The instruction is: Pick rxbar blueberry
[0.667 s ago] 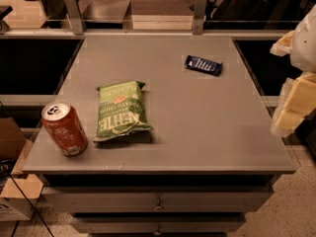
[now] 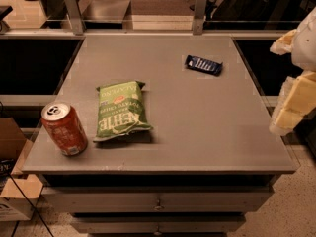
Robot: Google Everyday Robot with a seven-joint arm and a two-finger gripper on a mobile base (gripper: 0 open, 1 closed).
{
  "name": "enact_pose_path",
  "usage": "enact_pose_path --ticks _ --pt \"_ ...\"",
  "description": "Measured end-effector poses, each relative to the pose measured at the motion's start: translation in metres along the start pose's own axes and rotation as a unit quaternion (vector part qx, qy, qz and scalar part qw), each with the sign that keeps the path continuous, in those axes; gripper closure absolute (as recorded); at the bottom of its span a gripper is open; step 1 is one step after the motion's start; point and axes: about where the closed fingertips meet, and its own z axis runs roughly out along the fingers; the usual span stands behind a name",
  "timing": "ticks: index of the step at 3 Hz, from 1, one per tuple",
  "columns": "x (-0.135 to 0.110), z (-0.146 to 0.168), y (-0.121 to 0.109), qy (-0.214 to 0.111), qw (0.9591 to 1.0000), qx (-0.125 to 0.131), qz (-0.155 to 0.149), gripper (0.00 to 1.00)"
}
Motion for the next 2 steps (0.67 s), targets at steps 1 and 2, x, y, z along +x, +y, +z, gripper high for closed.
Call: enact_pose_path --ticks 1,2 --pt "-0.005 0.004 -0.01 -0.057 0.9982 0.006 0.013 0.0" --pt "-0.014 0.012 -0.04 -0.152 0.9873 0.022 0.038 0.0"
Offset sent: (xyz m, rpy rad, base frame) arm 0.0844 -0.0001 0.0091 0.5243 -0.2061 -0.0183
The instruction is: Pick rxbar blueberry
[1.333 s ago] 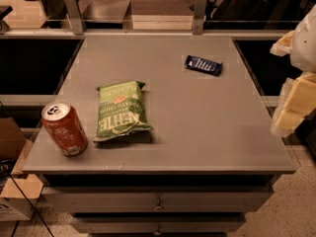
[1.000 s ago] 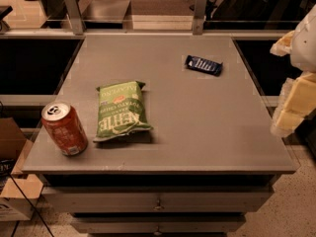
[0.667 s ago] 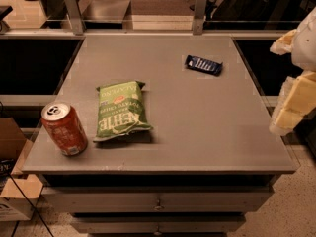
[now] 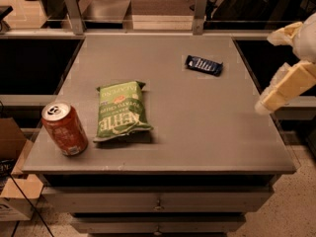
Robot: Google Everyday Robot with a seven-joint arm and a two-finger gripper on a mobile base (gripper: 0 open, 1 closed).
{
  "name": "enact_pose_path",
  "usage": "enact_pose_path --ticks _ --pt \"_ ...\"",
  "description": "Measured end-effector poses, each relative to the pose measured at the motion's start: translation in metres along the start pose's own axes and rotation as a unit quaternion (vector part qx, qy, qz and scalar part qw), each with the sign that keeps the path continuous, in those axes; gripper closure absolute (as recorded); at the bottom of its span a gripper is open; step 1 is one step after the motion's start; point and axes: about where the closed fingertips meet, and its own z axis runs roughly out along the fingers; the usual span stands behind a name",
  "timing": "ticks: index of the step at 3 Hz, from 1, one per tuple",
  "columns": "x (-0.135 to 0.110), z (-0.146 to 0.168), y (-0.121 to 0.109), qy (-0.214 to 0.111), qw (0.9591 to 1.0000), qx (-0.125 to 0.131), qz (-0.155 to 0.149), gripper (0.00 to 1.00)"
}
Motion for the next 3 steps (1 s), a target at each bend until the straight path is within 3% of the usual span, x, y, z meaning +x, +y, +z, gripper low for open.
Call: enact_pose_path --ticks 1,2,3 --pt "-0.006 0.019 -0.033 -0.054 0.9982 0.01 0.025 0.0" --pt "-0.016 0.048 -0.065 -0.077 0.9962 0.006 0.042 0.0" --pt "-0.018 0.052 -0.069 -0.08 0.9959 0.004 0.042 0.0"
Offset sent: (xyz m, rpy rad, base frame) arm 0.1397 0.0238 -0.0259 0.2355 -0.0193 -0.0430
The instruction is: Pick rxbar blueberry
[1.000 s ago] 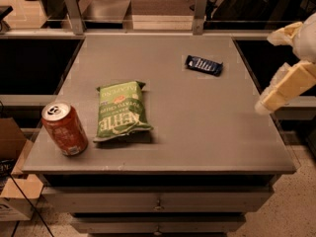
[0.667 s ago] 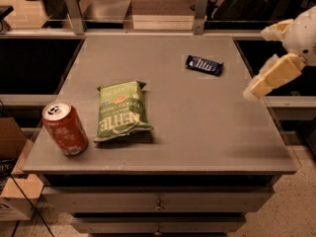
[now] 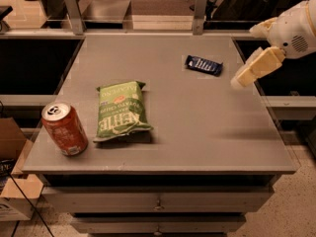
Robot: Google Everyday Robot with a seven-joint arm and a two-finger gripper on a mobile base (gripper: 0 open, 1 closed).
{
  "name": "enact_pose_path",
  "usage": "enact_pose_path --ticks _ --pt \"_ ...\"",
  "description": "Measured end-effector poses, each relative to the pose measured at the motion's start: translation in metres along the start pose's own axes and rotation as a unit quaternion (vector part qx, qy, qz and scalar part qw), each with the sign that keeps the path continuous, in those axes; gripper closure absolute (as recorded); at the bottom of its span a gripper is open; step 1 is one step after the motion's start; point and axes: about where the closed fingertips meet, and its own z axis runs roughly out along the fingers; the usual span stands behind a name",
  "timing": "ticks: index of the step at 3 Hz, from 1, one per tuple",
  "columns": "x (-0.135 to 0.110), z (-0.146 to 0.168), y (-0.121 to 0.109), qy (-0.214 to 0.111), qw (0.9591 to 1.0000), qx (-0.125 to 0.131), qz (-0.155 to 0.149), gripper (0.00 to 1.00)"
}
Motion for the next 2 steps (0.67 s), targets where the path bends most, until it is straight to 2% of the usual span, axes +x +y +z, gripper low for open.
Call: enact_pose_path --ticks 1,2 --pt "0.004 0.006 -0.001 -0.004 0.9998 -0.003 0.022 0.0" --pt "-0.006 0.035 -0.015 -0.031 0.9984 0.002 0.048 0.0"
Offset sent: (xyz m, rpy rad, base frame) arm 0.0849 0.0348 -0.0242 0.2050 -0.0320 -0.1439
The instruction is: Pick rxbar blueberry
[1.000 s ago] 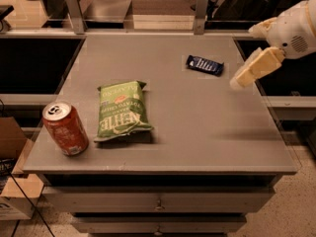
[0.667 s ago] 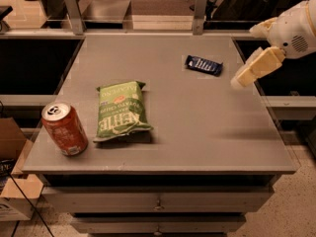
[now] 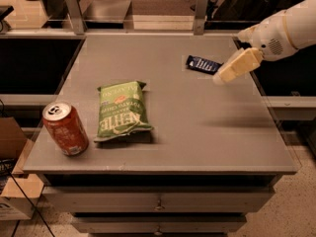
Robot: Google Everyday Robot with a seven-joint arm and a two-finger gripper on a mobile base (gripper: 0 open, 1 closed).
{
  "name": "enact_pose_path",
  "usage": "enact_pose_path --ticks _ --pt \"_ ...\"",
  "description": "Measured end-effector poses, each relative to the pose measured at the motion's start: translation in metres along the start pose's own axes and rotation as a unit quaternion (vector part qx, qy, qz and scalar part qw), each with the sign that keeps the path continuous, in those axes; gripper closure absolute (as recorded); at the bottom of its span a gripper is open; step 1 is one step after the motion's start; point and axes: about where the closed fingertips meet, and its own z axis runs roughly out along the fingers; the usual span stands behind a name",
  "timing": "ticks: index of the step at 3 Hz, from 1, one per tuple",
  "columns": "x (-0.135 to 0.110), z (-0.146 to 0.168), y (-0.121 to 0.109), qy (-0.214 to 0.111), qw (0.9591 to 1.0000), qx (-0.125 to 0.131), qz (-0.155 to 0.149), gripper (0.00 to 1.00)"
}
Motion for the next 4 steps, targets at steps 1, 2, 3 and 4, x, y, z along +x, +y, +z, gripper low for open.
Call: enact_pose_path --ticks 1,2,3,4 --pt "-0.016 0.032 -0.029 -0.039 0.9988 0.016 0.024 0.0" --pt "-0.022 0.057 -0.053 -0.058 0.9967 0.03 0.048 0.0" --pt "-0.019 0.084 -0.073 -0.055 0.996 0.033 0.063 0.0" --pt "-0.009 0.111 -0.086 -0.042 0.9965 0.03 0.066 0.0"
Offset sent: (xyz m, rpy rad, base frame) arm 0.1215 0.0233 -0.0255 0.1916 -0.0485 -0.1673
